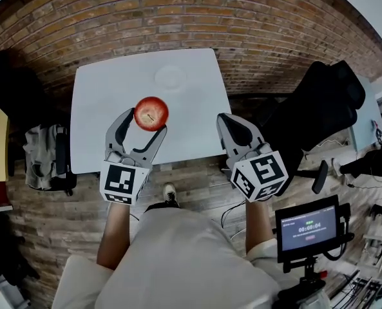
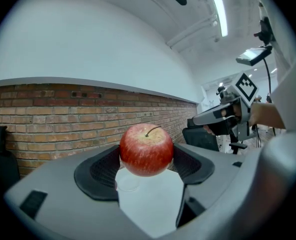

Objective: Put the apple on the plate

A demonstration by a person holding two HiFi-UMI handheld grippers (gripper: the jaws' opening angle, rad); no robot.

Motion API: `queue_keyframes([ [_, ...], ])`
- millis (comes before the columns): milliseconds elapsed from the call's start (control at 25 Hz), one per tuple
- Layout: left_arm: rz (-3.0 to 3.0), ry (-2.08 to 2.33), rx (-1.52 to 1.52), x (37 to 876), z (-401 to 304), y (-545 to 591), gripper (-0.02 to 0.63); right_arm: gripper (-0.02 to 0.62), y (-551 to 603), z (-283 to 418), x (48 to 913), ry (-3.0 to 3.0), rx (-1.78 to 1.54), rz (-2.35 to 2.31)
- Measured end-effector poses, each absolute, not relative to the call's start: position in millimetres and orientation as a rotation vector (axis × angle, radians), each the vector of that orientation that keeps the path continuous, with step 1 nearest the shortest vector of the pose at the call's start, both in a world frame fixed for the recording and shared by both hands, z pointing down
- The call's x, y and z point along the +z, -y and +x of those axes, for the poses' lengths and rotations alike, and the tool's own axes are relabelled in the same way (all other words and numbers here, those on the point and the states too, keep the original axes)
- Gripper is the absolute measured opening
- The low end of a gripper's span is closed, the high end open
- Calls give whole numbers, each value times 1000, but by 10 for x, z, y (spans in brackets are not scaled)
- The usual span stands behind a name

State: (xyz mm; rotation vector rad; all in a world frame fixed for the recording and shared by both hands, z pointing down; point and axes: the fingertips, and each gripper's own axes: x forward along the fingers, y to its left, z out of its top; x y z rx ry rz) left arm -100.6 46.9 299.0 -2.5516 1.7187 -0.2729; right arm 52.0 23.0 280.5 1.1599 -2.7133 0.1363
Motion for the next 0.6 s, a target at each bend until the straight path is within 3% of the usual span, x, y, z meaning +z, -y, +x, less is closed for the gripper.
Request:
queue_keyframes([
  [600,-2593,-1664,-305,3059,-1275,21,341,5,155,273,2953,2685,184,1231],
])
